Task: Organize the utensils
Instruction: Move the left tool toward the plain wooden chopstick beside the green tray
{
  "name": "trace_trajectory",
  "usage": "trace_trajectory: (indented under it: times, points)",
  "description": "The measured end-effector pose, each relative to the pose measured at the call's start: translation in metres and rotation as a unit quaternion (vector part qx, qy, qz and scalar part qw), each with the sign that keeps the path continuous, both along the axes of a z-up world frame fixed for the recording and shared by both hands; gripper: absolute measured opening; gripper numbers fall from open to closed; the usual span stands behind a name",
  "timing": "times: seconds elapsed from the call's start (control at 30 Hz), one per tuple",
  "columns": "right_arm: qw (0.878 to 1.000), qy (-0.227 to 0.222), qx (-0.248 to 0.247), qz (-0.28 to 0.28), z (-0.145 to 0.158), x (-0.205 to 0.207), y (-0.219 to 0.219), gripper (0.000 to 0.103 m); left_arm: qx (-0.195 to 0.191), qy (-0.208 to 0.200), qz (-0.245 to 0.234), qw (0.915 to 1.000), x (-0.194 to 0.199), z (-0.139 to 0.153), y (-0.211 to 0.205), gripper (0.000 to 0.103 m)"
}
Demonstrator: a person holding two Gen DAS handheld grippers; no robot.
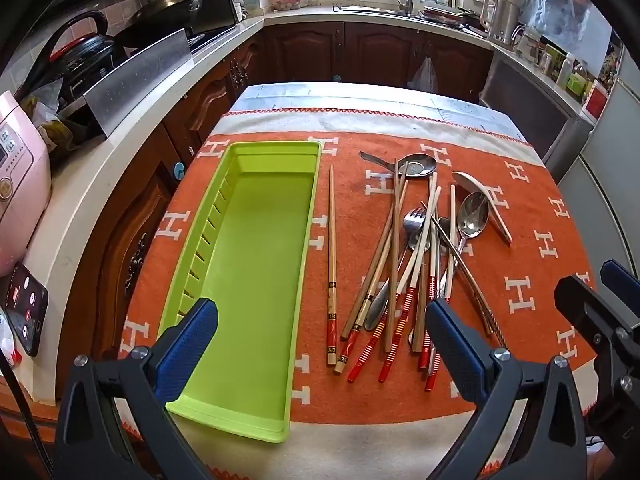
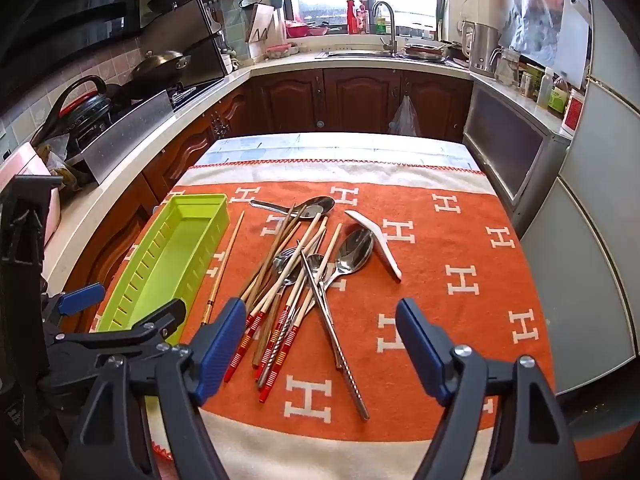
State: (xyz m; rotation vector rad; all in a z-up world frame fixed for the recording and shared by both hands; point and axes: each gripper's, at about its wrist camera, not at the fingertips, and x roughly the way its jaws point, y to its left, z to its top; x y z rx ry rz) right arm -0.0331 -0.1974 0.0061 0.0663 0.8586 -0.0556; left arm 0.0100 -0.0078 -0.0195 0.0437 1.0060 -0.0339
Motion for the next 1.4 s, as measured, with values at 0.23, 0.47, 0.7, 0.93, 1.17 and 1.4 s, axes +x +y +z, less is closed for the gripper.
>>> trace_trajectory:
  times: [0.23, 0.47, 0.7, 0.93, 1.17, 1.4]
  points:
    - [1.0, 0.009, 0.008, 0.001, -0.002, 0.002, -0.001, 0.07, 0.003, 0.002, 0.0, 1.0, 0.001, -0.001, -0.002, 0.102]
    - [1.0, 0.012, 0.011, 0.001, -0.006, 0.005, 0.001, 0.069, 0.008, 0.002, 0.002, 1.0, 0.002, -0.004, -0.002, 0.102]
    - [1.0, 0.01, 0.003, 0.003, -0.009, 0.006, -0.003, 0.061, 0.001, -0.01, 0.001, 1.0, 0.003, -0.005, -0.001, 0.102]
    - [1.0, 0.019, 0.011, -0.003, -0.013, 0.008, -0.008, 0.054, -0.016, -0.027, -0.021, 0.9993, 0.005, -0.001, -0.002, 0.102]
    - [1.0, 0.013, 0.019, -0.001, -0.015, 0.01, -0.009, 0.052, -0.027, 0.006, -0.034, 0.999, 0.013, -0.003, -0.004, 0.102]
    - [1.0, 0.02, 0.018, 0.0, -0.015, 0.012, -0.012, 0.05, -0.02, -0.011, -0.034, 0.9991, 0.014, 0.005, -0.002, 0.102]
